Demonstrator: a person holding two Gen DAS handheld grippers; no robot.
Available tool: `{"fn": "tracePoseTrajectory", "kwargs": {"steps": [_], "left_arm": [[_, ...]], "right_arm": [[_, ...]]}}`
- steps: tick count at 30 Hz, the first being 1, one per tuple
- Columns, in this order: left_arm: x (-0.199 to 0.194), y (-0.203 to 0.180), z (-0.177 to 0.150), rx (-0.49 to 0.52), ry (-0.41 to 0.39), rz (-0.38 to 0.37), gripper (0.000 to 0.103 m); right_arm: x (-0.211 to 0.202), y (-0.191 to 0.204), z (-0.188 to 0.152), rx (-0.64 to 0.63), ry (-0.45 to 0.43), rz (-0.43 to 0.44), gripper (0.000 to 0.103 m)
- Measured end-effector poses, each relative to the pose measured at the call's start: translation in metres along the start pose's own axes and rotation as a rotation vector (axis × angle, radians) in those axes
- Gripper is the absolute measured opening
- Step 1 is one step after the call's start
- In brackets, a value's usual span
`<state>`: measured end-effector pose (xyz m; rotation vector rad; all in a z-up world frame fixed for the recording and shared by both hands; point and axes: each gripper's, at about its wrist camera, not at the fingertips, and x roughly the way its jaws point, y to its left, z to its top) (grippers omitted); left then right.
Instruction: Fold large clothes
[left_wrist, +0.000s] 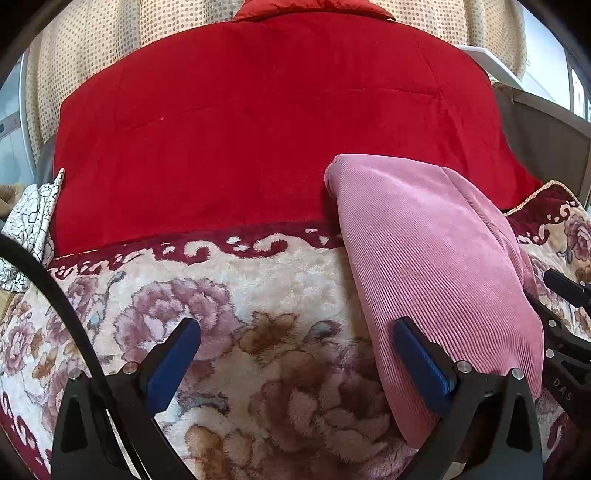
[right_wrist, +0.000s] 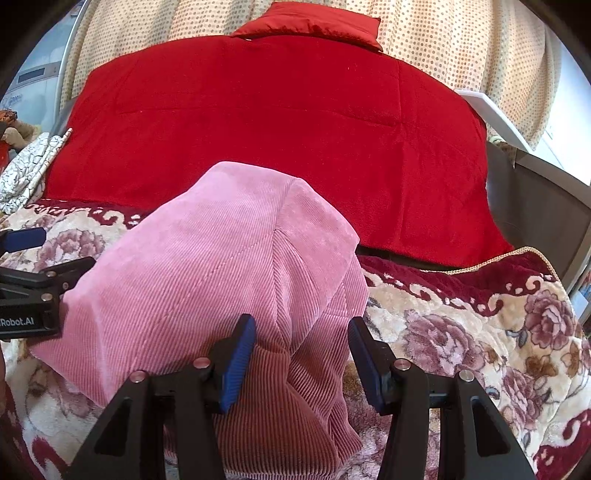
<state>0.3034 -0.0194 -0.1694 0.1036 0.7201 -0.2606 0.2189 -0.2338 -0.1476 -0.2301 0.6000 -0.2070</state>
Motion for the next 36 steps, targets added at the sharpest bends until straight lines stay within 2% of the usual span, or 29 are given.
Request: {"fn": "tracePoseTrajectory", "kwargs": {"steps": [18,20,24,27,30,32,35,36], "left_arm": [[0.004,0.001,0.003,-0.011,0.007,-0.016,0.103],[0.008,0.005,0.008,-0.04,0.015,-0.027,0.103],[0.02,0.018,0.016,-0.115,0.034,-0.059,0.103],[0.034,0.028,0.018,-0.179,0.079,-0.146,0.103],[0.045,0.036,0.019,-0.265,0.117,-0.233,0.103],[0.049,0.039,0.019,-0.303,0.125,-0.275,0.103],[0.057,0.032,0.018,-0.28,0.157,-0.266,0.103],[0.06,0.029,0.017,-0.262,0.163,-0.243,0.103]], "right_arm": [[0.004,-0.003,0.0,0.013,0.006,0.019,0.056],[0.006,-0.009,0.001,0.031,0.013,0.05,0.056],[0.005,-0.036,0.005,0.155,0.008,0.181,0.057],[0.002,-0.057,0.007,0.241,-0.033,0.267,0.057],[-0.003,-0.073,0.008,0.292,-0.1,0.29,0.057],[-0.003,-0.076,0.009,0.295,-0.114,0.313,0.057],[0.014,-0.066,0.008,0.252,-0.044,0.351,0.057],[0.03,-0.055,0.005,0.205,0.043,0.347,0.056]]}}
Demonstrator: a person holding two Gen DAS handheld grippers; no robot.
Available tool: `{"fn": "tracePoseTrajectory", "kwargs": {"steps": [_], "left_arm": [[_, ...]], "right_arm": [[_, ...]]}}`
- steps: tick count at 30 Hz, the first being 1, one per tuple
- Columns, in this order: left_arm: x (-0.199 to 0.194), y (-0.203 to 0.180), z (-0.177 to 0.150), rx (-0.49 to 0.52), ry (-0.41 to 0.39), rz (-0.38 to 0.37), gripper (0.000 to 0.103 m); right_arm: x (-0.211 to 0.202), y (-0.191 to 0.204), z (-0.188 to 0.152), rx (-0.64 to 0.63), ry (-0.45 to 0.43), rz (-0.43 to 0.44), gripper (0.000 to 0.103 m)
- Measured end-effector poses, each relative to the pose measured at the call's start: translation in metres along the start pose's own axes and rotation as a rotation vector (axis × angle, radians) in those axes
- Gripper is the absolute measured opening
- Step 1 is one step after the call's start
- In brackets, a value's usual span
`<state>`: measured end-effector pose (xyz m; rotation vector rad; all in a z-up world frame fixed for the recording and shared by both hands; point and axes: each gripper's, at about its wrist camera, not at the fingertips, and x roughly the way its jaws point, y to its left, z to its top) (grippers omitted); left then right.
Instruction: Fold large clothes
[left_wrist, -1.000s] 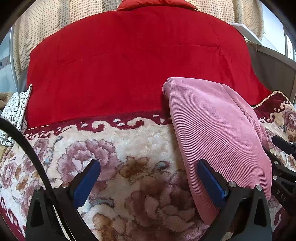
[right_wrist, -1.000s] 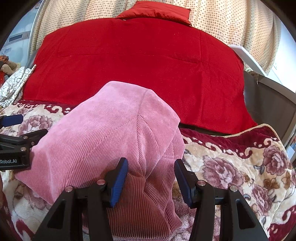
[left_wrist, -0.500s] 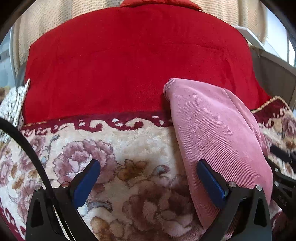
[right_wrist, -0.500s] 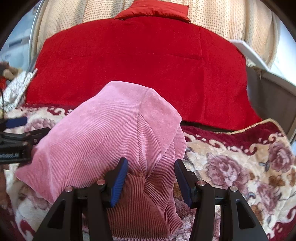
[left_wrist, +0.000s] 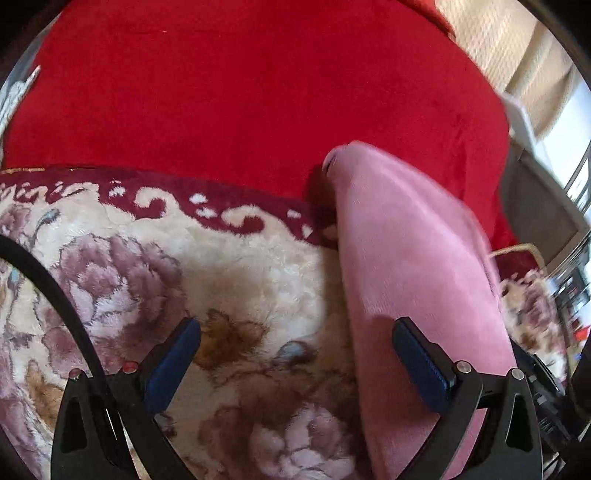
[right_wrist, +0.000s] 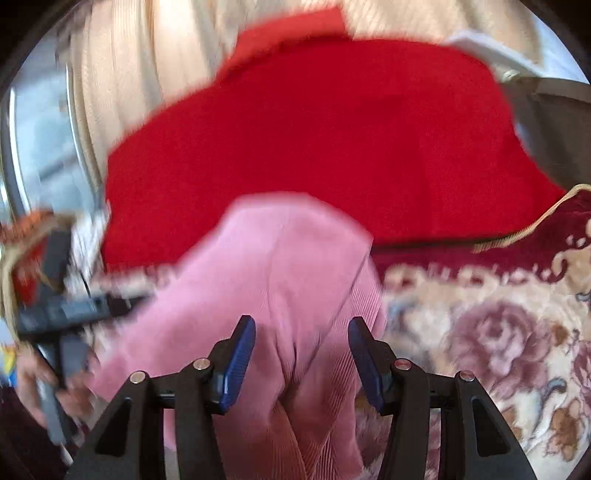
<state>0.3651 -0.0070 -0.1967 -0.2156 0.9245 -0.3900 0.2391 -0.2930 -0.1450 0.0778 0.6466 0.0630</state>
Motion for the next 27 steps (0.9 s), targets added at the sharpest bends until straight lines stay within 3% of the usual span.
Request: {"fn": "tracePoseTrajectory", "kwargs": {"steps": [5,8,10,11,12,13,19,27], "left_arm": [[0.002,-0.009,-0.002,0.048,-0.023,0.051,0.103],[0.004,-0.011,-0.002,0.044,-0.027,0.053,0.103],[0.002,-0.016,-0.002,0.056,-0.038,0.071,0.103],[0.002,-0.014,0.002,0.066,-0.049,0.08,0.103],[0.0,-0.014,0.004,0.08,-0.067,0.092,0.103],[-0.002,-0.016,0.004,0.092,-0.085,0.101,0.103],[-0.003,-0.03,-0.004,0.172,-0.107,0.091,0.103],[-0.013,-0.023,-0.004,0.14,-0.079,0.063,0.103]], "right_arm": [[0.002,0.0,0.006,0.0,0.008,0.01,0.057],[-0.011,-0.012,0.027,0.056,-0.054,0.035,0.057],[-0.002,-0.016,0.05,0.061,-0.044,0.055,0.056],[0.004,-0.016,0.059,0.068,-0.029,0.082,0.053],[0.011,-0.017,0.067,0.079,-0.013,0.113,0.035],[0.025,-0.019,0.077,0.1,0.019,0.137,0.029],[0.099,-0.034,0.069,0.184,0.214,0.123,0.028],[0.058,-0.05,0.067,0.251,0.135,0.193,0.033]]}}
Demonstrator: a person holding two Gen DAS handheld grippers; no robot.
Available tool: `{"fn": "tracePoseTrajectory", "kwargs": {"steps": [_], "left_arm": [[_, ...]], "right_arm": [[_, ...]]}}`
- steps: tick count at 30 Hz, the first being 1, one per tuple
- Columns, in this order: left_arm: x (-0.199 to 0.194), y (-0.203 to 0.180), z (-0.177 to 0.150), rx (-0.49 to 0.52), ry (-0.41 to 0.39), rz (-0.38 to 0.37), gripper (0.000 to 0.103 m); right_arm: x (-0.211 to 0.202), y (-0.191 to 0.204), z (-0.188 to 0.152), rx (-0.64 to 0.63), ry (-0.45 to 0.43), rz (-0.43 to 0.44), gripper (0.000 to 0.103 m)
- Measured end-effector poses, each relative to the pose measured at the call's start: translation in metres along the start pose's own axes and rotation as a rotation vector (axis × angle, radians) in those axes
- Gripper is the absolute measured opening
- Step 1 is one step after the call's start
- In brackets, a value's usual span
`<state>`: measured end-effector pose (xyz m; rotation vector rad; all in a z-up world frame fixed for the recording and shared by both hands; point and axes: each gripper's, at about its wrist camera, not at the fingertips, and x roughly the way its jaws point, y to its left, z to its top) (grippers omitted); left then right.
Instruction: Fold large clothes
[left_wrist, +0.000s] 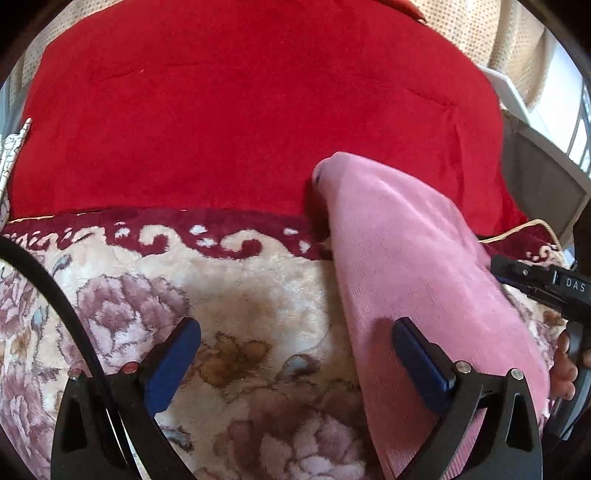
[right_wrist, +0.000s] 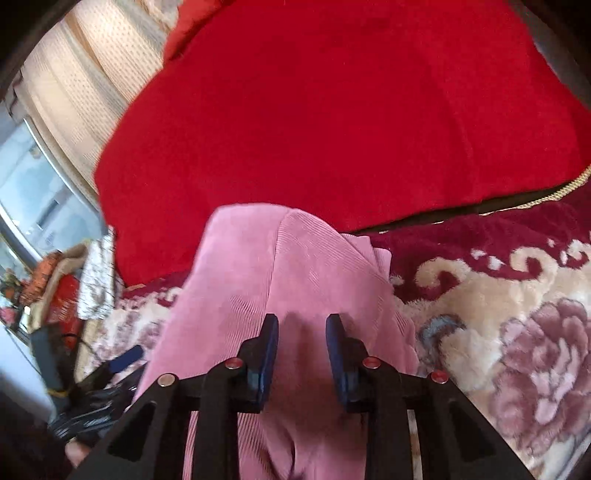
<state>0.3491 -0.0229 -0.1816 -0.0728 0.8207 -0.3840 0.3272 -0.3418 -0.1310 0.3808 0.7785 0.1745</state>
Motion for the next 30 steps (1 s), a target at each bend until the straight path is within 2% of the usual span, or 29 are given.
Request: {"fn": "tracePoseTrajectory", "kwargs": {"steps": [2,3,8,9,11,13,15,18,20,21,25,28,29,30], "left_arm": [[-0.005,-0.001,0.0,-0.001,-0.003,-0.035,0.103],[-0.009,-0.001,-0.001,-0.005,-0.002,-0.07,0.103],[-0.017,-0.004,-0.001,-0.015,0.022,-0.168,0.103],[-0.017,-0.008,-0.002,0.002,0.026,-0.174,0.103],[-0.017,-0.017,-0.004,0.039,0.025,-0.152,0.103],[-0.015,-0.023,-0.006,0.078,0.016,-0.124,0.103],[-0.009,-0.025,-0.007,0.103,0.039,-0.095,0.103],[-0.011,-0.034,-0.011,0.159,0.011,-0.049,0.103],[-0.013,-0.041,-0.013,0.201,-0.005,-0.011,0.103],[-0.014,-0.044,-0.013,0.214,-0.018,0.009,0.103],[-0.019,-0.049,-0.014,0.243,-0.044,0.046,0.103],[-0.019,-0.051,-0.015,0.26,-0.055,0.067,0.103],[-0.019,-0.052,-0.015,0.266,-0.073,0.079,0.103],[-0.019,-0.053,-0.015,0.271,-0.076,0.085,0.103]], "right_arm": [[-0.014,-0.011,-0.008,0.051,0.003,0.017,0.066],[-0.021,-0.015,-0.012,0.073,0.002,0.027,0.085],[-0.037,-0.045,-0.033,0.198,-0.046,0.14,0.085],[-0.037,-0.047,-0.036,0.217,-0.039,0.154,0.084],[-0.045,-0.04,-0.039,0.192,-0.082,0.16,0.083],[-0.053,-0.023,-0.04,0.113,-0.102,0.152,0.067],[-0.055,-0.011,-0.039,0.069,-0.09,0.167,0.056],[-0.043,0.007,-0.047,-0.007,-0.031,0.163,0.04],[-0.018,0.014,-0.058,-0.04,0.058,0.107,0.04],[-0.01,0.014,-0.063,-0.042,0.062,0.097,0.04],[-0.018,0.008,-0.058,0.005,0.052,0.13,0.04],[-0.033,0.004,-0.054,0.02,-0.005,0.154,0.041],[-0.037,0.002,-0.052,0.021,-0.019,0.153,0.044],[-0.042,-0.001,-0.051,0.032,-0.033,0.154,0.061]]}}
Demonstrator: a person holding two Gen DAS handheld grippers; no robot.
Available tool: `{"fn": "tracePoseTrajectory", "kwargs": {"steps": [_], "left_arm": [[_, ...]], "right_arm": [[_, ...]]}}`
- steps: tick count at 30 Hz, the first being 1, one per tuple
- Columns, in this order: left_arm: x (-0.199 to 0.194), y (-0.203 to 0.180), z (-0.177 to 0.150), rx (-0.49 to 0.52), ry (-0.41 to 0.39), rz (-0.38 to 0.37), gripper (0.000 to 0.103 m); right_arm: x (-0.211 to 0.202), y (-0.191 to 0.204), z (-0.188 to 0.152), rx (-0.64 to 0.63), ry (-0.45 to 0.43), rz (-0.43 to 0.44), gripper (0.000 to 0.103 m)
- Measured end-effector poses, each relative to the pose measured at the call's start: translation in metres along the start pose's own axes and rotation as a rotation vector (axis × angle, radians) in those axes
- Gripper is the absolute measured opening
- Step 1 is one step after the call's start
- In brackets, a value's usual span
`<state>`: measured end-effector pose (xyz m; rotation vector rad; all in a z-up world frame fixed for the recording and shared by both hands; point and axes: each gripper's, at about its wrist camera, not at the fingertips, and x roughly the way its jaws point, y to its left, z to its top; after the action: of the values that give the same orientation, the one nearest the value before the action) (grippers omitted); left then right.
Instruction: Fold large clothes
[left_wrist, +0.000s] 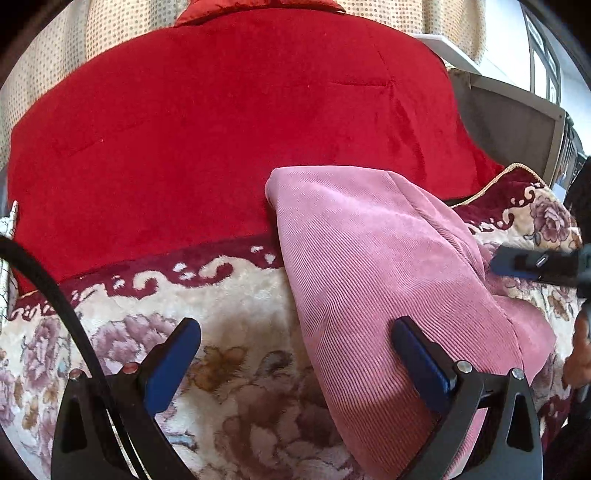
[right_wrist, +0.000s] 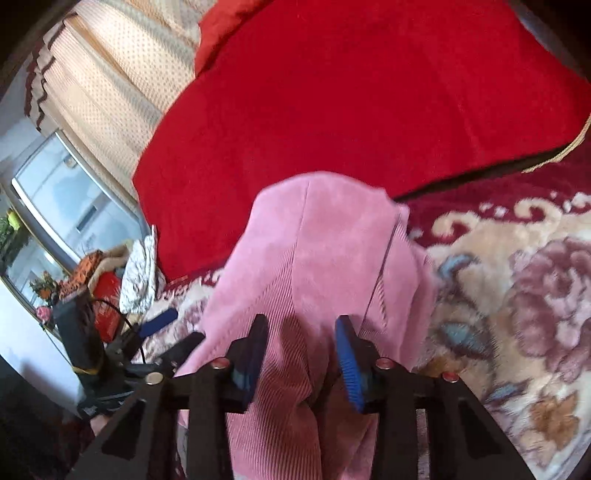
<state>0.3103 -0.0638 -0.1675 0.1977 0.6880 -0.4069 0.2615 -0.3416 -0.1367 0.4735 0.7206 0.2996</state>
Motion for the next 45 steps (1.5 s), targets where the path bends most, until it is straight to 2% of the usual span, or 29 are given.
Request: {"fn": "tracePoseTrajectory", "kwargs": {"steps": [1,3,7,13,15,19,20,23,29,33,37,45], "left_arm": [[0.0,0.0,0.0,0.003,-0.002,0.004,0.103],[-0.002,-0.002,-0.001,0.01,-0.006,0.012,0.103],[-0.003,-0.003,-0.001,0.013,-0.009,0.02,0.103],[-0.004,0.0,-0.001,-0.001,0.008,-0.003,0.103],[-0.003,0.012,0.001,-0.046,0.034,-0.072,0.103],[0.002,0.045,-0.001,-0.232,0.083,-0.281,0.103],[0.003,0.05,-0.002,-0.259,0.088,-0.313,0.103],[0.008,0.056,-0.004,-0.303,0.103,-0.343,0.103],[0.017,0.039,-0.003,-0.277,0.164,-0.467,0.103],[0.031,0.03,-0.006,-0.294,0.221,-0.504,0.103],[0.042,0.028,-0.011,-0.349,0.267,-0.579,0.103],[0.052,0.003,-0.012,-0.358,0.29,-0.625,0.103]], "right_arm": [[-0.005,-0.003,0.001,0.014,-0.017,0.008,0.071],[-0.015,-0.008,0.004,0.036,-0.038,0.025,0.071],[-0.018,-0.023,0.006,0.086,-0.024,0.023,0.072],[-0.008,-0.04,0.003,0.143,0.045,0.068,0.072],[-0.003,-0.044,0.002,0.154,0.068,0.081,0.072],[0.001,-0.053,-0.001,0.183,0.095,0.115,0.072],[0.002,-0.056,-0.002,0.188,0.098,0.122,0.072],[0.002,-0.061,-0.003,0.195,0.103,0.134,0.073],[0.008,-0.072,-0.008,0.237,0.126,0.206,0.075],[0.022,-0.076,-0.013,0.263,0.162,0.251,0.081],[0.032,-0.077,-0.012,0.287,0.141,0.333,0.097],[0.053,-0.074,-0.008,0.309,0.124,0.381,0.1]]}}
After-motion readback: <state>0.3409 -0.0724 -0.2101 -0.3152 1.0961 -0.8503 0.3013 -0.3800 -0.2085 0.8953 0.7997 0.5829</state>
